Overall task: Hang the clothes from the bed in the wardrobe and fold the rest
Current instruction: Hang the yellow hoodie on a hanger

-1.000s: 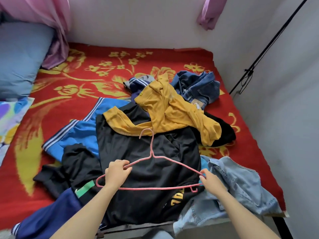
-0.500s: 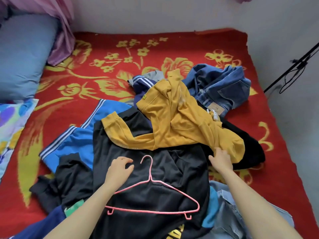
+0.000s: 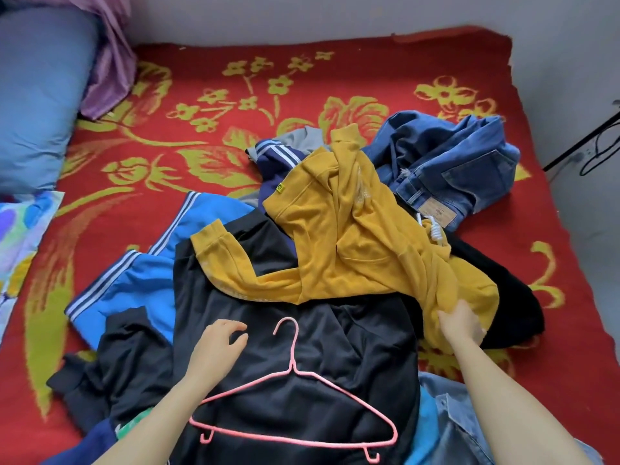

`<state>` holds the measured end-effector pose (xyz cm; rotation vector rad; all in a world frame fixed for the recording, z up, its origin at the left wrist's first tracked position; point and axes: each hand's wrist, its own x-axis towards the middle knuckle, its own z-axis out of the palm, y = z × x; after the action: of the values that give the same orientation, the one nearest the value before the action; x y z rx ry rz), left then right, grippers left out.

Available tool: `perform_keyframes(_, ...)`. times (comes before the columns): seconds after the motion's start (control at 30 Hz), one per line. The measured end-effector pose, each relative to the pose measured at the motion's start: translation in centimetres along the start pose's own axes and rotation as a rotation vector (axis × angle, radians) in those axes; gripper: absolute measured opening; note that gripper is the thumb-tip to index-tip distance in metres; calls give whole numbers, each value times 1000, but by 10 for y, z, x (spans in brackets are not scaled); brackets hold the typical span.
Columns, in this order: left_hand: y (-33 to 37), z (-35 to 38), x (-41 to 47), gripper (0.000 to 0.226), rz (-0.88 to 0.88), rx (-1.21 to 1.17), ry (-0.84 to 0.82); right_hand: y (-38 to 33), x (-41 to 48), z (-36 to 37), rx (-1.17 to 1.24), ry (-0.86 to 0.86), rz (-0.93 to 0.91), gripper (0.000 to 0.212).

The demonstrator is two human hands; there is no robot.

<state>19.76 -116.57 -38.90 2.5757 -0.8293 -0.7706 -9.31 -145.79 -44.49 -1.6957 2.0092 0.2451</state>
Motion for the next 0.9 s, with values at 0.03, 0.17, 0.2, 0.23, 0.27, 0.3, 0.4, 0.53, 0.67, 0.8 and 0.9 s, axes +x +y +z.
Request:
perform_keyframes(0.03, 0, 0, -2, 24, 0, -2, -6, 0, -4, -1, -10, 7, -6, 21)
perform_keyframes(0.17, 3, -4, -12, 23, 11, -31, -17, -2, -22, -14, -23, 66, -30, 15)
perform_keyframes(0.2, 3, -5, -15, 23, 18, -42, -17, -3, -28, -19, -20, 95, -39, 18)
perform_keyframes(0.23, 3, -9, -20, 23, 29, -56, -15, -6, -37, -24, -14, 132, -58, 22)
perform_keyframes(0.27, 2, -11, -25, 23, 40, -66, -13, -10, -45, -29, -4, 167, -82, 25)
perform_keyframes(0.3, 1, -16, -30, 22, 48, -79, -12, -14, -56, -36, 9, 205, -117, 23)
perform_keyframes(0.4, -6, -27, -43, 22, 71, -119, 5, -32, -88, -50, 73, 270, -237, 14)
perform_keyframes(0.53, -25, -44, -60, 21, 91, -179, 17, -67, -148, -70, 161, 281, -374, 19)
perform_keyframes(0.67, -53, -79, -76, 22, 146, -261, 33, -119, -235, -90, 177, 323, -542, 13)
perform_keyframes(0.8, -81, -135, -85, 37, 222, -387, 76, -180, -339, -100, 178, 415, -696, 37)
perform_keyframes(0.9, -100, -192, -88, 74, 359, -529, 36, -230, -426, -98, 281, 474, -790, 42)
